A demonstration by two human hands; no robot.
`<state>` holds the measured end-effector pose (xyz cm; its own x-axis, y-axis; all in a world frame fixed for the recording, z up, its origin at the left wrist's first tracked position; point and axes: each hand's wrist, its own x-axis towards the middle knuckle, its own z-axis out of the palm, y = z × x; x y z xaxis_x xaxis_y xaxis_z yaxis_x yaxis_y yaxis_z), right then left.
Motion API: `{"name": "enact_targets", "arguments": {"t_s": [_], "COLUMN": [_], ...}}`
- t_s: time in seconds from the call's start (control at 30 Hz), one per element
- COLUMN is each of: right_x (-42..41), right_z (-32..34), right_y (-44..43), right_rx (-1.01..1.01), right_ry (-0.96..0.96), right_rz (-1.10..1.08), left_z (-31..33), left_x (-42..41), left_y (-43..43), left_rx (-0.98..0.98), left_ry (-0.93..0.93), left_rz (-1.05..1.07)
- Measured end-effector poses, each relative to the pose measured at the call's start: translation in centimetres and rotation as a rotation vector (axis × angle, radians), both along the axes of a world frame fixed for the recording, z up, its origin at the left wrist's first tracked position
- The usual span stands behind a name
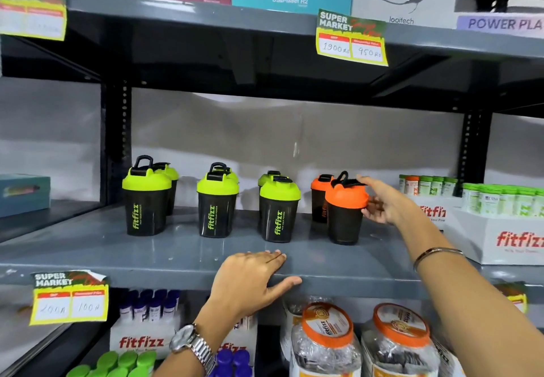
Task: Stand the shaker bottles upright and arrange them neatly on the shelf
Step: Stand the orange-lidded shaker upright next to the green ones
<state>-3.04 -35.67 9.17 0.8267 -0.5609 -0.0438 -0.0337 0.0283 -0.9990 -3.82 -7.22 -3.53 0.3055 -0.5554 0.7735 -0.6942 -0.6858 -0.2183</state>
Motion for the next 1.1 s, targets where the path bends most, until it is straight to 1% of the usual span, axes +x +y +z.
{"name": "enact_targets", "arguments": {"t_s": [0.07, 0.13, 0.27, 0.43, 0.53, 0.63, 0.7, 0.77, 0.87, 0.9, 1.03, 1.1], "right_x": [0.0, 0.3, 1.7, 2.2, 2.1, 2.4, 2.9, 3.3, 3.5, 3.6, 3.3, 3.3], "right_z": [-0.3, -0.5, -1.6, -3.2, -4.8, -6.2, -6.6, -6.8, -6.8, -6.9, -7.0, -7.0], "right_y": [-0.2, -0.2, 0.2, 1.4, 2.2, 3.0, 3.3, 3.0, 2.3, 2.2, 2.5, 2.5], "right_rx": [0.027, 0.03, -0.071, -0.14, -0.272, -0.475, -0.55, -0.518, -0.434, -0.433, -0.572, -0.543], "right_ry": [-0.003, -0.05, -0.088, -0.138, -0.18, -0.088, -0.073, -0.106, -0.099, -0.091, -0.055, -0.086], "right_rz": [-0.012, -0.027, -0.064, -0.083, -0.087, -0.176, -0.249, -0.257, -0.185, -0.173, -0.237, -0.22], "left_z": [-0.1, -0.1, -0.2, -0.3, -0.3, -0.3, -0.3, -0.4, -0.4, -0.4, -0.4, -0.4], "left_x": [0.0, 0.0, 0.2, 0.4, 0.4, 0.3, 0.3, 0.4, 0.5, 0.5, 0.5, 0.5], "left_y": [-0.1, 0.0, 0.0, 0.0, -0.1, 0.0, 0.1, 0.1, 0.0, 0.0, 0.0, 0.0], "left_rx": [0.006, 0.005, -0.015, -0.022, -0.026, -0.018, -0.011, -0.01, -0.008, -0.007, -0.01, -0.007], "left_ry": [-0.003, -0.003, 0.019, 0.03, 0.029, 0.028, 0.031, 0.023, 0.015, 0.013, 0.015, 0.009], "left_rz": [-0.002, 0.0, -0.018, -0.033, -0.035, -0.029, -0.03, -0.031, -0.029, -0.027, -0.032, -0.025]}}
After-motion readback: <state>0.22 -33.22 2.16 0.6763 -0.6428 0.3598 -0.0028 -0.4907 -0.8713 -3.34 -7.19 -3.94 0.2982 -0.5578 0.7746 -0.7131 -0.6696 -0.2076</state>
